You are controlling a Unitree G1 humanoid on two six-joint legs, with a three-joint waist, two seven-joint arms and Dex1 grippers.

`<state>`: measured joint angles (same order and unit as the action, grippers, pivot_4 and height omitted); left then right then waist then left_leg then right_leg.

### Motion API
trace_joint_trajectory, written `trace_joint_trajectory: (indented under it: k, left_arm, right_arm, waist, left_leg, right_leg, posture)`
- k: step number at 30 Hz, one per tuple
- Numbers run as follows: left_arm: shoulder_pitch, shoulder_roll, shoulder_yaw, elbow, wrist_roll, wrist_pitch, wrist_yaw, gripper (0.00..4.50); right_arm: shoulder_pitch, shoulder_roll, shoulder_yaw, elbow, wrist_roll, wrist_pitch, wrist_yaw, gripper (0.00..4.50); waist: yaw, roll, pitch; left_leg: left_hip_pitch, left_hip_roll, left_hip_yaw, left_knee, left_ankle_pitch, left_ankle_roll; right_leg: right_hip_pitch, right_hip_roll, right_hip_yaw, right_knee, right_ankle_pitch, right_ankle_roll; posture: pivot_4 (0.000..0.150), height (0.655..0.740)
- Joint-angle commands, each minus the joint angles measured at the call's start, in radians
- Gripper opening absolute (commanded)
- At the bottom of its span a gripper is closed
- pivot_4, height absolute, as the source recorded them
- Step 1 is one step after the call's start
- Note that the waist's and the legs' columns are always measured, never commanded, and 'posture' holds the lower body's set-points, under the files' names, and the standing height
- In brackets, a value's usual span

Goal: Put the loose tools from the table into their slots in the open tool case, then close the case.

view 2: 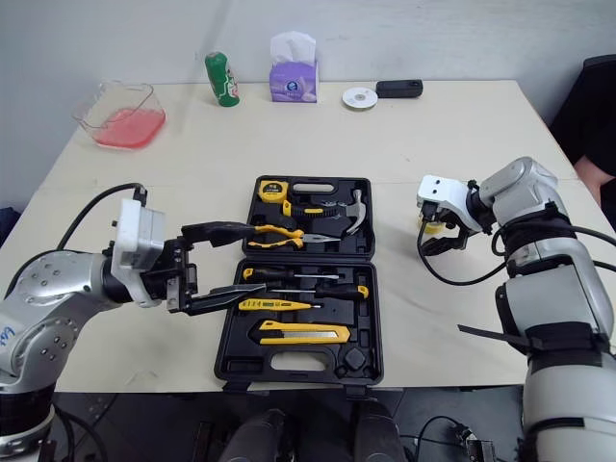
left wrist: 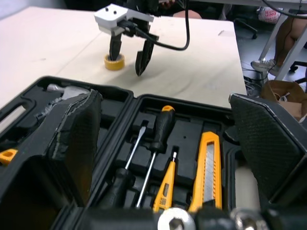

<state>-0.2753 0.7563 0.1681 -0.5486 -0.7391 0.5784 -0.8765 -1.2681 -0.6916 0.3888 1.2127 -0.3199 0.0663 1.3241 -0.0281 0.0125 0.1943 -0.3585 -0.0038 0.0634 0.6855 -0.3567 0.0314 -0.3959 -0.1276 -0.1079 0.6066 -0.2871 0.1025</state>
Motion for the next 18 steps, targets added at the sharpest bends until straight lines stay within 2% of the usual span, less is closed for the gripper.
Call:
trace_joint_trajectory:
  k: [1, 5, 8, 13, 18]
  left_arm:
    - [-0.006, 0.012, 0.01, -0.047, -0.018, -0.013, -0.009, 4.5]
    - [-0.018, 0.009, 0.006, -0.05, -0.015, -0.022, -0.014, 4.5]
    - [-0.022, 0.006, 0.0, -0.051, -0.01, -0.028, -0.018, 4.5]
    - [-0.03, -0.018, 0.005, -0.042, -0.01, -0.076, -0.031, 4.5]
    - [-0.014, 0.013, 0.0, -0.03, -0.007, -0.097, -0.105, 4.5]
  right_arm:
    - [-0.033, 0.001, -0.011, 0.01, -0.014, -0.012, 0.003, 3.58]
    - [-0.039, 0.005, -0.013, 0.019, -0.025, -0.017, -0.005, 1.69]
    - [-0.036, 0.004, -0.015, 0.017, -0.027, -0.034, -0.011, 0.07]
    - [-0.028, -0.01, -0.031, -0.009, -0.01, -0.098, 0.022, 0.07]
    - [-0.025, -0.055, -0.045, -0.081, 0.016, -0.156, 0.127, 0.07]
  waist:
    - [0.0, 0.0, 0.0]
    - [-0.001, 0.0, 0.0]
    - [-0.001, 0.0, 0.0]
    - [-0.001, 0.0, 0.0]
    - [0.0, 0.0, 0.0]
  left_leg:
    - [0.0, 0.0, 0.0, 0.0, 0.0, 0.0]
    - [0.0, 0.0, 0.0, 0.0, 0.0, 0.0]
    - [0.0, 0.0, 0.0, 0.0, 0.0, 0.0]
    - [0.0, 0.0, 0.0, 0.0, 0.0, 0.0]
    - [0.0, 0.0, 0.0, 0.0, 0.0, 0.0]
  right_leg:
    - [0.0, 0.0, 0.0, 0.0, 0.0, 0.0]
    - [0.0, 0.0, 0.0, 0.0, 0.0, 0.0]
    - [0.0, 0.0, 0.0, 0.0, 0.0, 0.0]
    - [0.0, 0.0, 0.0, 0.0, 0.0, 0.0]
    - [0.0, 0.002, 0.0, 0.0, 0.0, 0.0]
  posture:
    - [0.15, 0.74]
    - [0.15, 0.74]
    - [0.15, 0.74]
    - [0.15, 0.74]
    - [0.15, 0.74]
